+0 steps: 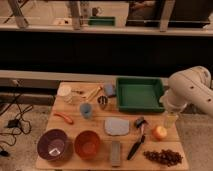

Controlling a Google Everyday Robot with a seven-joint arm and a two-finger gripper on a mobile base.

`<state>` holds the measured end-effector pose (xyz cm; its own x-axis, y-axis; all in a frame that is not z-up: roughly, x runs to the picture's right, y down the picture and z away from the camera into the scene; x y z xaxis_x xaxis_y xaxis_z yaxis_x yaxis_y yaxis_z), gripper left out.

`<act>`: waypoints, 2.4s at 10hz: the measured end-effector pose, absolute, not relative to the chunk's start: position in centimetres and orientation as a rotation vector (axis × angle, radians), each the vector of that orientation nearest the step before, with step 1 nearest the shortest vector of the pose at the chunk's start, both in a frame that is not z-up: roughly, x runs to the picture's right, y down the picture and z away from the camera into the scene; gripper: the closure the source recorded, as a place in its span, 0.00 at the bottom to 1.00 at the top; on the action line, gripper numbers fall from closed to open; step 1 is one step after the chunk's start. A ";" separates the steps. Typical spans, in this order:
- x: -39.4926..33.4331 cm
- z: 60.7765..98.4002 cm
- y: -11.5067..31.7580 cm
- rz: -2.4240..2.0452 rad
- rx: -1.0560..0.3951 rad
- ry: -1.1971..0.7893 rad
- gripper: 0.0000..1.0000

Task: Place grapes in table surface

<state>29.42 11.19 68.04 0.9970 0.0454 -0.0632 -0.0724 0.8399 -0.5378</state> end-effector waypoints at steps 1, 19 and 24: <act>29.4 68.0 11.2 0.062 -0.570 0.049 0.20; 30.5 66.0 12.3 0.103 -0.548 0.087 0.20; 30.4 66.1 12.3 0.101 -0.549 0.085 0.20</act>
